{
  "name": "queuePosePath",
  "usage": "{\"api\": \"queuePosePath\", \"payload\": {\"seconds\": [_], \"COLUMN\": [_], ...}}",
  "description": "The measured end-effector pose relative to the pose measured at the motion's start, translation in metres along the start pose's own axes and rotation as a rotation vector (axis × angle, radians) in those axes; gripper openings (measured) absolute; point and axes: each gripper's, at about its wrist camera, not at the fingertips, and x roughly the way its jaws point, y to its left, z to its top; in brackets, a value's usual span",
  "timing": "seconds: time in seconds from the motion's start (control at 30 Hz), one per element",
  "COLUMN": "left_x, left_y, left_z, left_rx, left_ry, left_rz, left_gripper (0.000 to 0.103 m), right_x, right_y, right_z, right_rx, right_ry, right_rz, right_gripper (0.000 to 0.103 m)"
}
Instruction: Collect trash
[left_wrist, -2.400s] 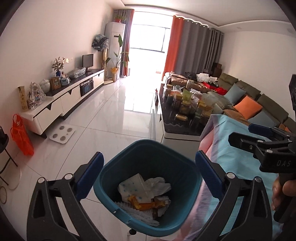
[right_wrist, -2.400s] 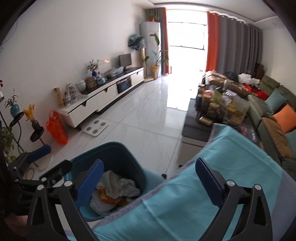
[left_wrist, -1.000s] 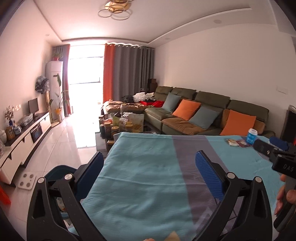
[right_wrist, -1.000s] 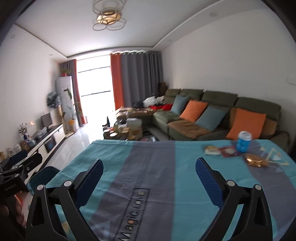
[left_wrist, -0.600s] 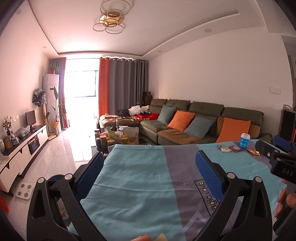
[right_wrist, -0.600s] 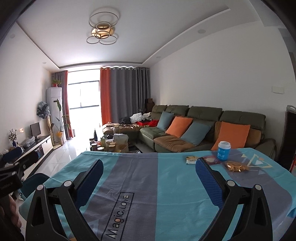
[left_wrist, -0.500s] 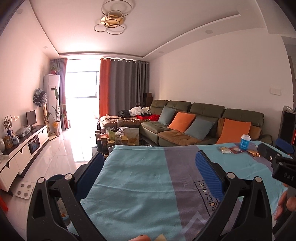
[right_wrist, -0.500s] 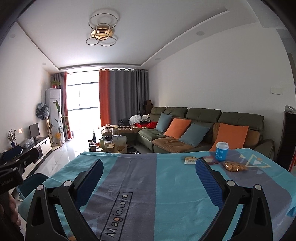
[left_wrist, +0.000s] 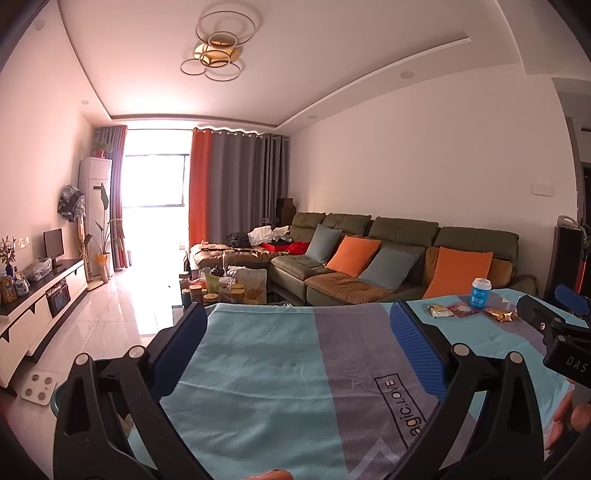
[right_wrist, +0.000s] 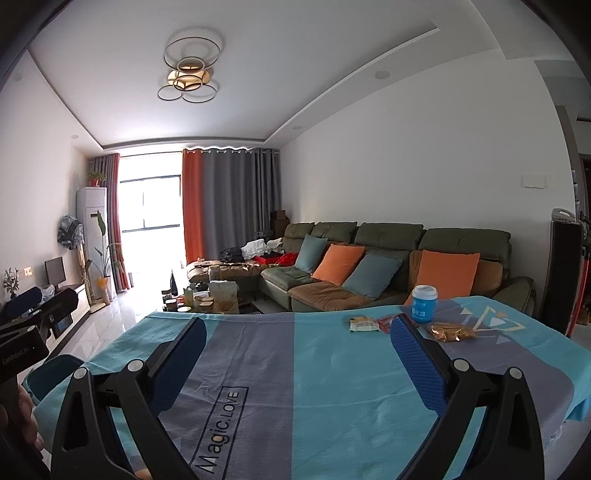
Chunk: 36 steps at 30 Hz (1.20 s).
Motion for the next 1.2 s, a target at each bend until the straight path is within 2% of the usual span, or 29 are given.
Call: {"api": "queuePosePath", "payload": {"seconds": [0.57, 1.2], "left_x": [-0.007, -0.003], "left_y": [0.005, 0.003], "left_z": [-0.007, -0.021], "left_rx": [0.003, 0.012], "left_ry": [-0.015, 0.015], "left_rz": [0.018, -0.012], "left_gripper": [0.098, 0.098], "right_x": [-0.013, -0.013], "right_y": [0.006, 0.011], "right_z": [-0.003, -0.003], "right_rx": [-0.008, -0.025], "right_ry": [-0.016, -0.012], "right_rz": [-0.028, -0.028], "right_gripper": [0.096, 0.096]}}
